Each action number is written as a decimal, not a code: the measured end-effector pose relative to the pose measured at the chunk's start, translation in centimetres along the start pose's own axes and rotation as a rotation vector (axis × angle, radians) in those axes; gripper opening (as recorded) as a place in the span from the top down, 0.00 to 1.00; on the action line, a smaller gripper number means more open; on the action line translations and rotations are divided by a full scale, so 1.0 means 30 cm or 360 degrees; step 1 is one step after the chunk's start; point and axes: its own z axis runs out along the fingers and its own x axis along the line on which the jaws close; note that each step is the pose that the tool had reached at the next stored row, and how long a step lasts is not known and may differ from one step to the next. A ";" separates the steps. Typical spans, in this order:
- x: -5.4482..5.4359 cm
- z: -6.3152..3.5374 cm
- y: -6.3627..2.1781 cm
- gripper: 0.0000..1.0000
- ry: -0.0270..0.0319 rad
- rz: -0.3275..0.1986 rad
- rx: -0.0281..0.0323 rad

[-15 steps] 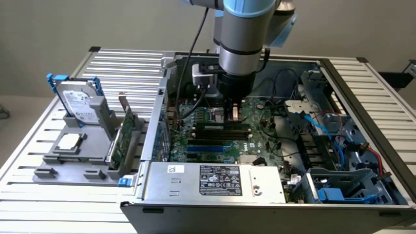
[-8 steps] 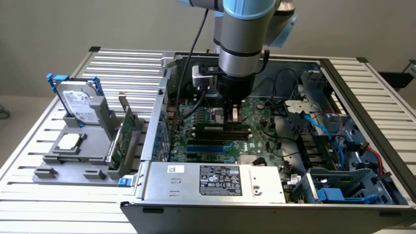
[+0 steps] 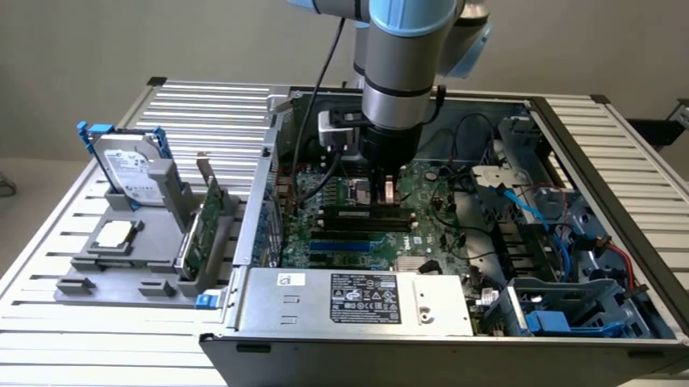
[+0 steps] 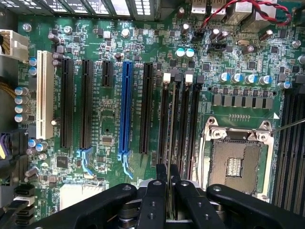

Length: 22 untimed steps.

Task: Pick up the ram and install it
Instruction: 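Insert the ram into the slot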

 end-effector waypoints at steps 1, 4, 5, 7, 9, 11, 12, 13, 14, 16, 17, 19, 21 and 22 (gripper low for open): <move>0.000 0.001 0.000 0.86 0.00004 -0.0001 0.00000; 0.001 0.005 0.000 0.86 0.00020 -0.0006 0.00000; 0.001 0.006 0.000 0.86 0.00025 -0.0007 0.00000; 0.001 0.008 0.000 0.86 0.00036 -0.0009 0.00000; 0.002 0.010 0.000 0.86 0.00052 -0.0012 0.00000; 0.002 0.011 0.000 0.86 0.00071 -0.0014 -0.00002; 0.002 0.011 0.000 0.86 0.00080 -0.0015 -0.00002; 0.003 0.012 0.000 0.86 0.00088 -0.0016 -0.00002; 0.003 0.012 0.000 0.86 0.00095 -0.0017 -0.00002; 0.003 0.013 0.000 0.86 0.00111 -0.0019 -0.00002; 0.003 0.014 0.000 0.86 0.00119 -0.0019 -0.00003; 0.003 0.014 0.000 0.86 0.00131 -0.0021 -0.00004; 0.003 0.016 0.000 0.86 0.00137 -0.0021 0.00001; 0.003 0.019 0.000 0.86 0.00139 -0.0018 0.00003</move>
